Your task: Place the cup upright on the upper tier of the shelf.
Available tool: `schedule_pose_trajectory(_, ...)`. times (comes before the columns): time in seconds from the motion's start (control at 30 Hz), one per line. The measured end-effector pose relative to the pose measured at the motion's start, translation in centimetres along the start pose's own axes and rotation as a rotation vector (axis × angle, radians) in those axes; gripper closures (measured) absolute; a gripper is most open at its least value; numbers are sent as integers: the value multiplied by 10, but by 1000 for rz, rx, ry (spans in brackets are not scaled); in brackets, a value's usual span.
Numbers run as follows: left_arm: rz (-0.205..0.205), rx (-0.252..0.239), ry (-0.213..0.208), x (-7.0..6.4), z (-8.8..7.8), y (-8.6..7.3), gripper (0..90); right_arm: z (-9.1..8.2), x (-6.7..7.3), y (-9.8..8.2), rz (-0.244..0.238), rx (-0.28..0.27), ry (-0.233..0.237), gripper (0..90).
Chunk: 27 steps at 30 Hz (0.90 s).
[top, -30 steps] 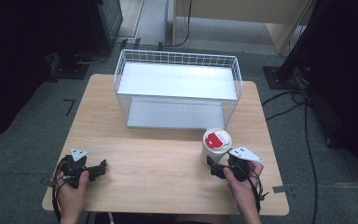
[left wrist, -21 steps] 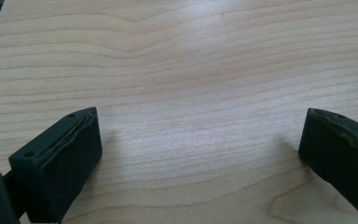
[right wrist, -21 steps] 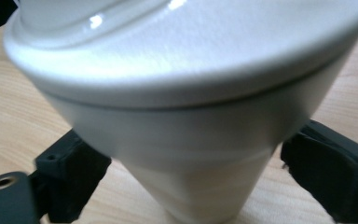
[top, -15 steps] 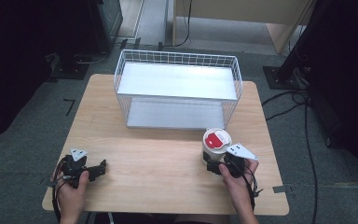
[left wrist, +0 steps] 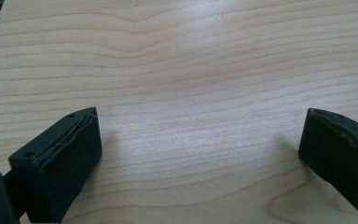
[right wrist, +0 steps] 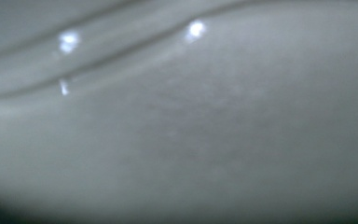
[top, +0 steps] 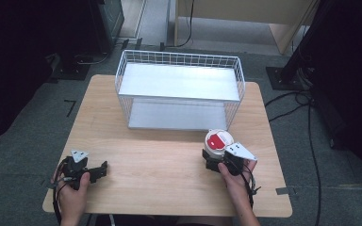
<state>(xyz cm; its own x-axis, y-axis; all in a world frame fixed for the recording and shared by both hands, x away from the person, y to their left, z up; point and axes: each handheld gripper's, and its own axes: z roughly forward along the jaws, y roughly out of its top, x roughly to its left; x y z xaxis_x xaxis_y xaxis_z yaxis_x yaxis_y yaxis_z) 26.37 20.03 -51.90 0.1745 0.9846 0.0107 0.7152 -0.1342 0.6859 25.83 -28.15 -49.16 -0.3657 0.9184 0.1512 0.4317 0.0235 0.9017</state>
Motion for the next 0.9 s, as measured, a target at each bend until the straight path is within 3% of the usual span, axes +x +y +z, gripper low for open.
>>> schedule_pose_trajectory(0.37, 0, 0, 0, 0, 0, 0, 0, 0, 7, 2, -47, -35, -58, 91)
schedule_pose_trajectory(0.6, 0, 0, 0, 0, 0, 0, 0, -8, 6, 11, -29, -72, -47, 92)
schedule_pose_trajectory(0.9, 0, 0, 0, 0, 0, 0, 0, -14, 15, 29, -54, -112, -31, 93)
